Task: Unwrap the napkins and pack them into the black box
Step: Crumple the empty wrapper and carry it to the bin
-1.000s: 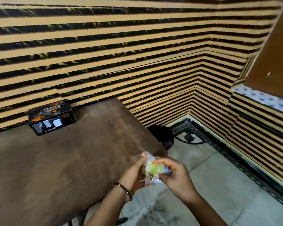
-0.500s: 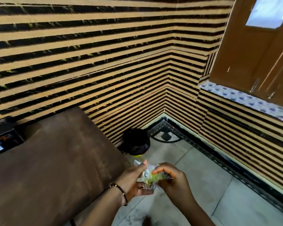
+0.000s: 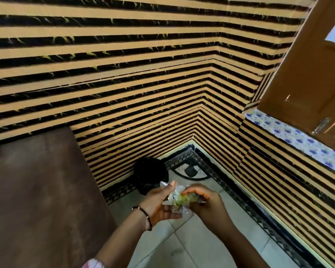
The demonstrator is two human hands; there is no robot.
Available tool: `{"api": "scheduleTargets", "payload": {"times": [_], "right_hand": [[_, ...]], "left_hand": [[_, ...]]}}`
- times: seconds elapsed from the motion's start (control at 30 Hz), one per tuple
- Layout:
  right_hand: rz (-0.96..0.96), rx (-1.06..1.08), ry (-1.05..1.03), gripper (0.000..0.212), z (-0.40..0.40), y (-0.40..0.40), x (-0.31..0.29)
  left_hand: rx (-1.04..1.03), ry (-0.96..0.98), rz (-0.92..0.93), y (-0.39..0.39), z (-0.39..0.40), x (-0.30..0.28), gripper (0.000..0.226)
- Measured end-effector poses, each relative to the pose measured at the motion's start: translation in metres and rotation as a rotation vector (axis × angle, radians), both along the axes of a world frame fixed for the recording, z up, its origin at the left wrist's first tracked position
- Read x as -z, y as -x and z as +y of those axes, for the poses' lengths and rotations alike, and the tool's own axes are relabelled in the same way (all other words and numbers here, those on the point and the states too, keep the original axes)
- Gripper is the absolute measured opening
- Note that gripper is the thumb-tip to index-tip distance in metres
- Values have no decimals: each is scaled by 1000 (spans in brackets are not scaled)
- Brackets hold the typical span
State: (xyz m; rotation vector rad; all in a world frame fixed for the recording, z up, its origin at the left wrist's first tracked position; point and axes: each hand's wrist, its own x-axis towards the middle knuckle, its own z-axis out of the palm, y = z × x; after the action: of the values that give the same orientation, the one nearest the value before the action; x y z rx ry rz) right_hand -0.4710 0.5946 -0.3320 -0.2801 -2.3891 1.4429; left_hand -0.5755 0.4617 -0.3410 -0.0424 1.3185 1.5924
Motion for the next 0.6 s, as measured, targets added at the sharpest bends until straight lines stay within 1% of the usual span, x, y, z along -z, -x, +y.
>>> {"api": "scheduleTargets", "payload": {"times": [0.13,0.2,0.27,0.37,0.43,0.5,0.6], "right_hand": [[-16,-18,33,30,26,29,12],[-34,-48,59,27,47,49,22],[-59,-74,65,29,65,69,30],[-105,-138,68,34,98,98,38],[-109,-224,65,33,123,117,42],[-114,-272,46,37,140,134,43],[-144,-351,19,48,188,173,50]], "left_hand": [[-31,32,2,21,22,6,55],[-64,42,-16,36,38,10,58],[-107,58,-32,50,54,14,63],[-178,77,-48,70,82,22,62],[-235,73,-46,83,103,27,56],[-257,66,-43,90,115,26,50],[-372,73,-54,111,159,31,59]]}}
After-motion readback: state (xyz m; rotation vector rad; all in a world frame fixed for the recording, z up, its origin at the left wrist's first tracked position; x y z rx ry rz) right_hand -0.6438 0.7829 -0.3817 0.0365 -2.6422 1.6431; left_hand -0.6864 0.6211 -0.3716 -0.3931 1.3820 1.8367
